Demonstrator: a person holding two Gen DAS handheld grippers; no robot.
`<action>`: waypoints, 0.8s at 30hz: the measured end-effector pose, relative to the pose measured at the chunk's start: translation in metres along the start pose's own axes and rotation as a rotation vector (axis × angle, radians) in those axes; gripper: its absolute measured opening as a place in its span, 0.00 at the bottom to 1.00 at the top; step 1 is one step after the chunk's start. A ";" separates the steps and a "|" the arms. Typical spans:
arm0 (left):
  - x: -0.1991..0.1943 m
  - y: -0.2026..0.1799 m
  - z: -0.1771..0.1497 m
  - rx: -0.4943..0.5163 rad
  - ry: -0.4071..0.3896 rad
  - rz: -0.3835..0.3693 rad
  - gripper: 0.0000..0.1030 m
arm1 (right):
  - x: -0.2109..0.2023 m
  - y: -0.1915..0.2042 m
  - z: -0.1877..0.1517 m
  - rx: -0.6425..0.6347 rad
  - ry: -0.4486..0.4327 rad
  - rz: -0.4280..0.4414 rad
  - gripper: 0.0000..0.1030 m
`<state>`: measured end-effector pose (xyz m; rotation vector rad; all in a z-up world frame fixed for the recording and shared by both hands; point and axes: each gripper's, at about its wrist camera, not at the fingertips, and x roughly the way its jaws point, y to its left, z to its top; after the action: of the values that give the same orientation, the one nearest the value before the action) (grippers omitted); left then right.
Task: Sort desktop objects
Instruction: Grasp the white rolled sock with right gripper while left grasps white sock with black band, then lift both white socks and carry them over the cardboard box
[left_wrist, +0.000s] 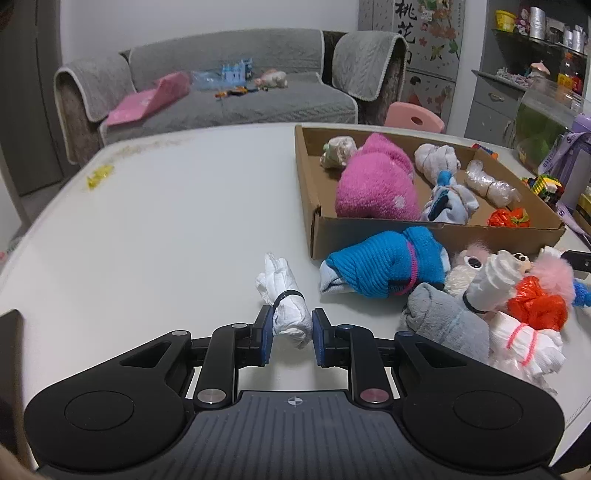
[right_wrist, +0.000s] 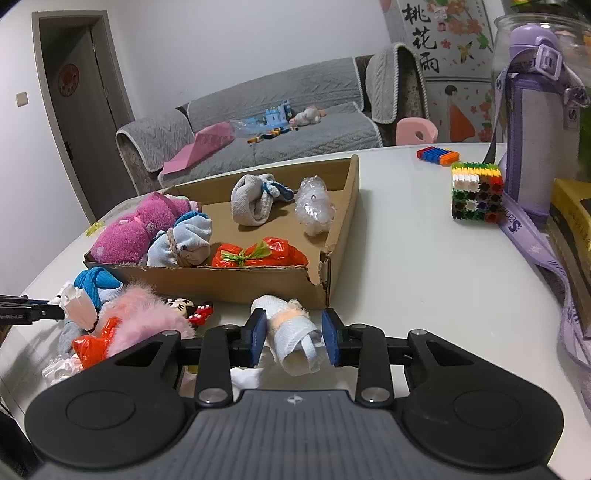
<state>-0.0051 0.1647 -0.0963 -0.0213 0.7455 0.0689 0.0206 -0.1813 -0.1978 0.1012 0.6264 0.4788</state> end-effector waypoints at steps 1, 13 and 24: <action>-0.004 -0.001 0.000 0.004 -0.006 0.001 0.27 | 0.000 0.000 0.000 0.000 0.001 0.001 0.28; -0.027 -0.010 0.002 0.027 -0.037 -0.015 0.27 | 0.008 0.000 -0.006 -0.044 0.062 -0.002 0.22; -0.066 -0.013 0.019 0.044 -0.108 -0.010 0.27 | -0.030 -0.013 0.007 0.023 -0.070 0.060 0.21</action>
<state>-0.0398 0.1491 -0.0374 0.0206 0.6387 0.0432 0.0086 -0.2064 -0.1786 0.1582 0.5613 0.5240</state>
